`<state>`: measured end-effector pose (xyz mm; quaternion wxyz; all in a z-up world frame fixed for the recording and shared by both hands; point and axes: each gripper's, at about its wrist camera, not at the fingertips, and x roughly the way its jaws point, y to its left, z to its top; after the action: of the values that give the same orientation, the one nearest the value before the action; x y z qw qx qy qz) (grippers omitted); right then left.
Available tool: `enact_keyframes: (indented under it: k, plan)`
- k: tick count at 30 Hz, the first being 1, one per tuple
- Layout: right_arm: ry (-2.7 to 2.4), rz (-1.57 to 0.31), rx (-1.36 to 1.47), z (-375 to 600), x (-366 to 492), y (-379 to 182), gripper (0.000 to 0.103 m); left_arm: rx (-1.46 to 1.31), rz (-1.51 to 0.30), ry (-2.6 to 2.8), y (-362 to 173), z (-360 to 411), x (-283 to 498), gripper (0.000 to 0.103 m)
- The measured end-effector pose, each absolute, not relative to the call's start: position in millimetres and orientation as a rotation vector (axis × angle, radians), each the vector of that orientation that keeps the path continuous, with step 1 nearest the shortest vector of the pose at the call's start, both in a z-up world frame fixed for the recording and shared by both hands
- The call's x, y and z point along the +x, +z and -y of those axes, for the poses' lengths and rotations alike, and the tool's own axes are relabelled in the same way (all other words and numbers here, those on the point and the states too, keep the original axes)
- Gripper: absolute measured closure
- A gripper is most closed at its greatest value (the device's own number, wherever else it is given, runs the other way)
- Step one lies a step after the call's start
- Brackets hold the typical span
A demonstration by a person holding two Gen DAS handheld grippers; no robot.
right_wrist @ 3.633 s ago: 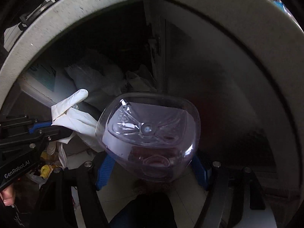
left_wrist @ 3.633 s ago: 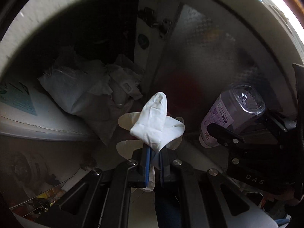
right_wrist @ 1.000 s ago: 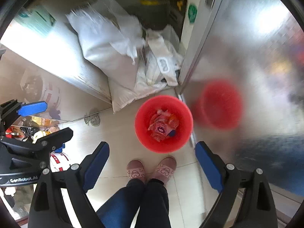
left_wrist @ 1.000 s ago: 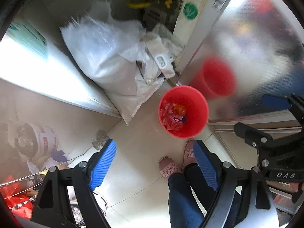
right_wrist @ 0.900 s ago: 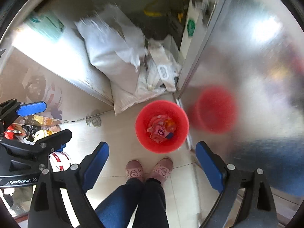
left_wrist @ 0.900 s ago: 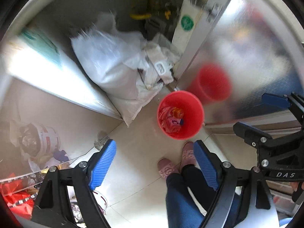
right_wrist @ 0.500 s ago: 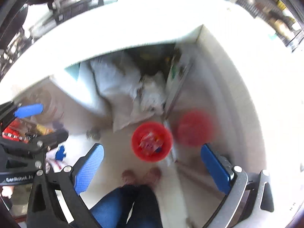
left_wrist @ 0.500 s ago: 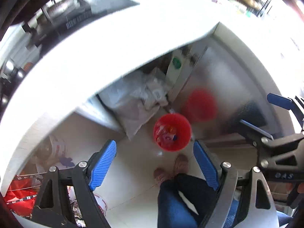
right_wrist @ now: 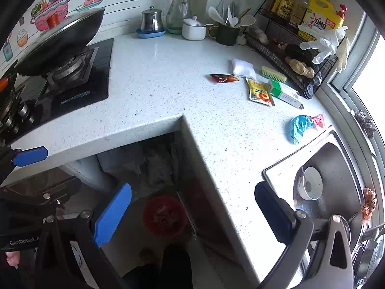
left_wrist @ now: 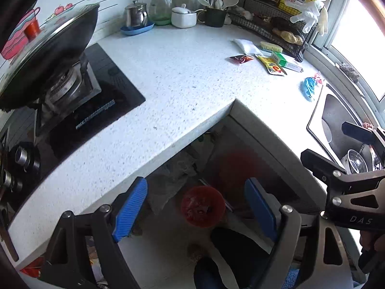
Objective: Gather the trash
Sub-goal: 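Raise both tools back up to the counter, then close the left tool on the brown sauce sachet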
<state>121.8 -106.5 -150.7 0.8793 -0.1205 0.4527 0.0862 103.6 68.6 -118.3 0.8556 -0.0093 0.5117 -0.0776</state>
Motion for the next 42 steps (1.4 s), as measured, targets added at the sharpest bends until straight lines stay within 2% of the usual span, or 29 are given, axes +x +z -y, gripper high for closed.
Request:
enact_keyframes:
  k: [8, 21, 42]
  plan:
    - [0.117, -0.921, -0.159, 144, 156, -114, 0.001, 0.043, -1.054, -0.241, -96, -27, 164, 0.021]
    - [0.069, -0.939, -0.044, 198, 246, -102, 0.001, 0.151, -1.070, -0.296, -86, 31, 281, 0.021]
    - [-0.139, -1.050, 0.107, 222, 343, -126, 0.001, 0.314, -1.162, -0.576, -128, 75, 422, 0.021]
